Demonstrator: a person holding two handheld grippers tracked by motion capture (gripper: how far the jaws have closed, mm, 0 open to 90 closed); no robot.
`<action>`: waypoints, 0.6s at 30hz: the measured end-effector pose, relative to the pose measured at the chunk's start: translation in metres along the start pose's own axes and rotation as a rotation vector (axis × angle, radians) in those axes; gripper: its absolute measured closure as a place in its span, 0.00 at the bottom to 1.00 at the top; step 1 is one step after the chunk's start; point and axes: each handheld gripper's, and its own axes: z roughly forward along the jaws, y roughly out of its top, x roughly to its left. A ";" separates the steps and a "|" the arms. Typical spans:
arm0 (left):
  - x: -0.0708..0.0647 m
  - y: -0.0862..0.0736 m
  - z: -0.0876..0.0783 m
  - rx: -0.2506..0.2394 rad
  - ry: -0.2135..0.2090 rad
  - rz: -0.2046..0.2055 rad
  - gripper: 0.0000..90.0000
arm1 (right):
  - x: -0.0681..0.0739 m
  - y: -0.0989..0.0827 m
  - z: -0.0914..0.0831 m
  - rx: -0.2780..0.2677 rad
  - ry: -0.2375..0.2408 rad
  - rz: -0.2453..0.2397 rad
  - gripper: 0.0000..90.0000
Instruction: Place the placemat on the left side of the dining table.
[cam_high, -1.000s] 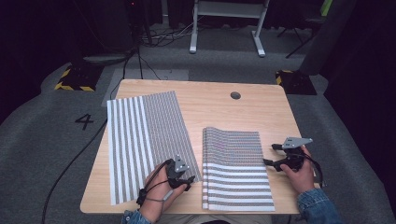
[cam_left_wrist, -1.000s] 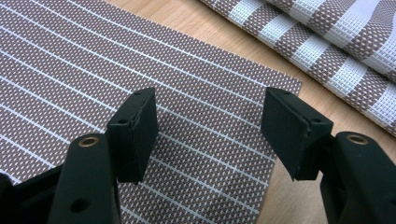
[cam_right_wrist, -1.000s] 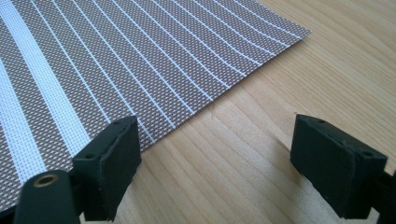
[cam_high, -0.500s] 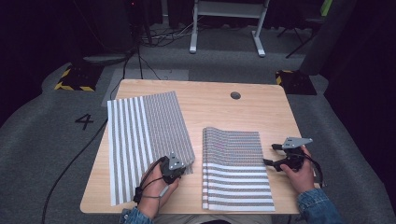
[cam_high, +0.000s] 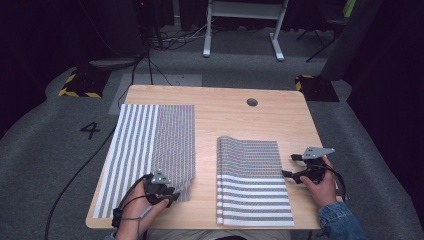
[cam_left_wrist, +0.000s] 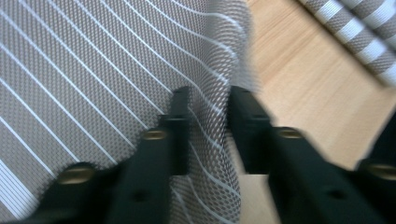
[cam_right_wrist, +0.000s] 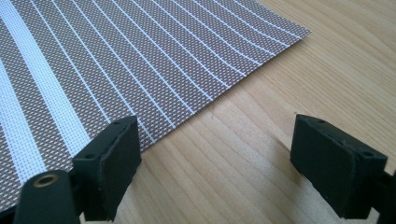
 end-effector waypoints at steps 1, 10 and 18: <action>0.001 0.000 -0.003 -0.028 0.019 -0.024 0.51 | 0.000 0.000 0.000 0.000 0.000 0.000 0.18; 0.022 -0.008 -0.001 0.075 0.380 -0.171 0.29 | 0.000 0.000 0.000 0.000 0.000 -0.001 0.18; 0.036 -0.010 0.007 0.047 0.356 -0.175 0.29 | 0.000 0.000 0.000 0.000 0.000 -0.001 0.18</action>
